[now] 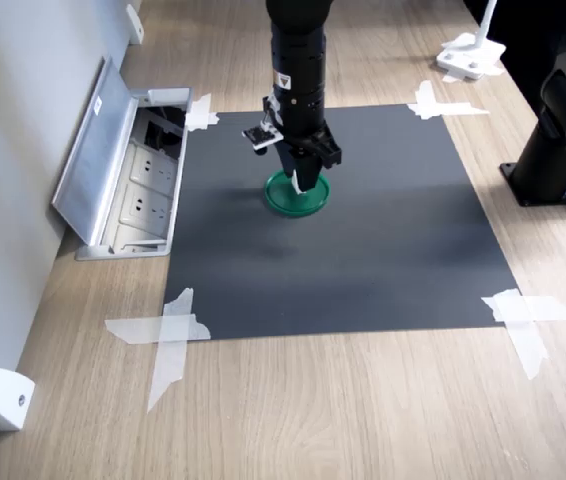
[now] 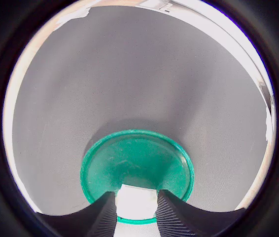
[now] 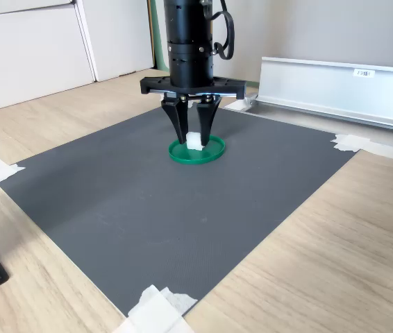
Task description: Grasp a white terminal and put it on the green lid.
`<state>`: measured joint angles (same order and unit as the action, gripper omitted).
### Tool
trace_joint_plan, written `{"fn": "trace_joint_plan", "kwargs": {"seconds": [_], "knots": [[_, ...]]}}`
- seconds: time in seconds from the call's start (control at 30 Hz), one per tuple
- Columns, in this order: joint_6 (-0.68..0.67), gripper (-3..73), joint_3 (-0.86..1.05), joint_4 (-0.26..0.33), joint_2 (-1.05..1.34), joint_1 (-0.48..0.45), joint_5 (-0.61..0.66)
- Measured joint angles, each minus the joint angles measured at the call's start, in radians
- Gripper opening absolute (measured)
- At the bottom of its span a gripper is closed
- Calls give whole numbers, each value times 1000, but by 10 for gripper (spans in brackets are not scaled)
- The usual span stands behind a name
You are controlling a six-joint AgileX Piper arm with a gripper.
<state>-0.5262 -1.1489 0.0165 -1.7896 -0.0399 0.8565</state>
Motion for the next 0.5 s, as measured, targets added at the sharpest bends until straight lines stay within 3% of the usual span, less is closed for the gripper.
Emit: {"fn": "trace_joint_plan", "kwargs": {"seconds": [0.13, 0.37, 0.5], "knots": [[-9, 340, -1, 14, 0, 0, 0], [-8, 518, -1, 20, 0, -2, -3], [0, 564, -1, -1, 2, -12, -13]]}}
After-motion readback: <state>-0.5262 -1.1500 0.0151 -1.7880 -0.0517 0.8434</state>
